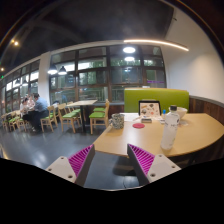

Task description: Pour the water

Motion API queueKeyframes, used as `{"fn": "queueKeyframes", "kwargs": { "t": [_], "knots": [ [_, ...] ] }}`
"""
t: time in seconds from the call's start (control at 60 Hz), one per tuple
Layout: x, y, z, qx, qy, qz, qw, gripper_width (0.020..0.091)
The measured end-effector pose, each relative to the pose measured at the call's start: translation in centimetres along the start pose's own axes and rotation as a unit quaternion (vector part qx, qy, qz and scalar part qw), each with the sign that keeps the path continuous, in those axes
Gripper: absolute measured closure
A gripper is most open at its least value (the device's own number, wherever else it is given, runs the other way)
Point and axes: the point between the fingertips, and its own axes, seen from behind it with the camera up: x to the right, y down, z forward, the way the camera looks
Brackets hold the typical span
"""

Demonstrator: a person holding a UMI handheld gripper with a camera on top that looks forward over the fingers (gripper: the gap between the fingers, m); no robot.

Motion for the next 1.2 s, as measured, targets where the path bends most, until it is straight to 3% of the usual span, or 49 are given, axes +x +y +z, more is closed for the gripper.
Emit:
{"fn": "queueKeyframes", "kwargs": {
  "t": [0.283, 0.617, 0.9, 0.933, 0.983, 1.117, 1.2],
  "knots": [
    [4.1, 0.1, 0.2, 0.014, 0.028, -0.026, 0.999, 0.0353],
    [21.7, 0.2, 6.5, 0.022, 0.16, -0.061, 0.985, 0.0353],
    [28.0, -2.4, 13.9, 0.052, 0.196, -0.022, 0.979, 0.0358],
    [28.1, -2.8, 14.8, 0.057, 0.189, -0.015, 0.98, 0.0372],
    [28.3, -2.4, 16.0, 0.053, 0.181, -0.005, 0.982, 0.0532],
    [28.9, -3.0, 16.4, 0.097, 0.191, 0.004, 0.977, 0.0585],
    [28.9, -2.9, 16.7, 0.103, 0.198, 0.007, 0.975, 0.0623]
  ]
}}
